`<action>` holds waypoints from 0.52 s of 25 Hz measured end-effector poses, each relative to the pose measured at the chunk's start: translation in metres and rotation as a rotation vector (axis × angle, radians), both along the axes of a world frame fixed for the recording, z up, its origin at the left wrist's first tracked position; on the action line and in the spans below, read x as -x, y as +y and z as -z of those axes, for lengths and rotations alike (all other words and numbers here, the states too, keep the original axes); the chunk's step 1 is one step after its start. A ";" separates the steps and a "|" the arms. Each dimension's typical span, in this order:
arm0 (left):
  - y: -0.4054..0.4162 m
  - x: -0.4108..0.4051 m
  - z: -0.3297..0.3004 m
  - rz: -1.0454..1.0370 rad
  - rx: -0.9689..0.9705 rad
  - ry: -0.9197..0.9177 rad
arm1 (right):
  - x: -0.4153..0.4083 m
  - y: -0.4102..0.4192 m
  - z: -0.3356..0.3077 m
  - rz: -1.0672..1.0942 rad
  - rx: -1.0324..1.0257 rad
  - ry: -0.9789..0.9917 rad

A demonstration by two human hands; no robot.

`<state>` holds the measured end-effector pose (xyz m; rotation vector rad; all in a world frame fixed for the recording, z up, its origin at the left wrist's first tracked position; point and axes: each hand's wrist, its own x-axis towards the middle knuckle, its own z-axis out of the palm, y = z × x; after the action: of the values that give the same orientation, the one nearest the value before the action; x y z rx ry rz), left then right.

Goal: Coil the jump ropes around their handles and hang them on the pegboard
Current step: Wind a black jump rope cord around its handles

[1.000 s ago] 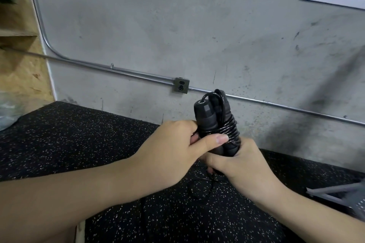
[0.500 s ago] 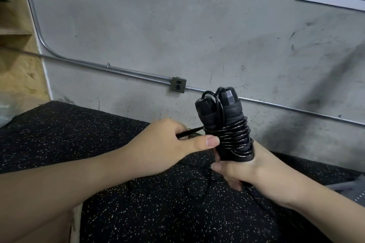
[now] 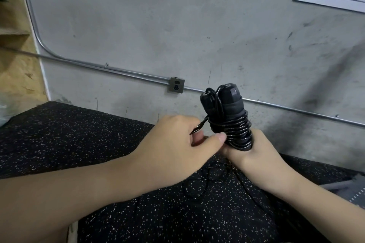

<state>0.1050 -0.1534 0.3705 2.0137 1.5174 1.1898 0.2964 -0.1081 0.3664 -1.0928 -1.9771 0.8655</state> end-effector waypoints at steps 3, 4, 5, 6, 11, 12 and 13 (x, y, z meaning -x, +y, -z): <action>-0.004 -0.008 -0.003 -0.032 0.025 0.013 | 0.010 -0.004 0.008 0.014 -0.039 0.011; -0.004 -0.009 -0.003 -0.045 0.033 0.023 | 0.014 -0.005 0.012 0.043 -0.056 -0.006; -0.003 -0.009 -0.003 -0.056 0.038 0.042 | 0.018 -0.008 0.016 0.076 -0.098 -0.053; -0.002 -0.009 -0.003 -0.066 0.040 0.066 | 0.020 -0.010 0.016 0.103 -0.146 -0.109; 0.010 0.008 0.009 0.164 0.124 0.017 | 0.009 -0.019 0.004 -0.213 0.125 -0.003; 0.011 0.010 0.012 0.277 0.171 -0.054 | 0.006 -0.020 0.003 -0.292 0.290 0.112; 0.012 0.012 0.014 0.359 0.209 -0.114 | 0.005 -0.020 0.002 -0.363 0.460 0.205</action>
<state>0.0928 -0.1411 0.3565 1.9367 1.1150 0.9415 0.2919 -0.1282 0.3639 -0.8459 -1.8769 1.6193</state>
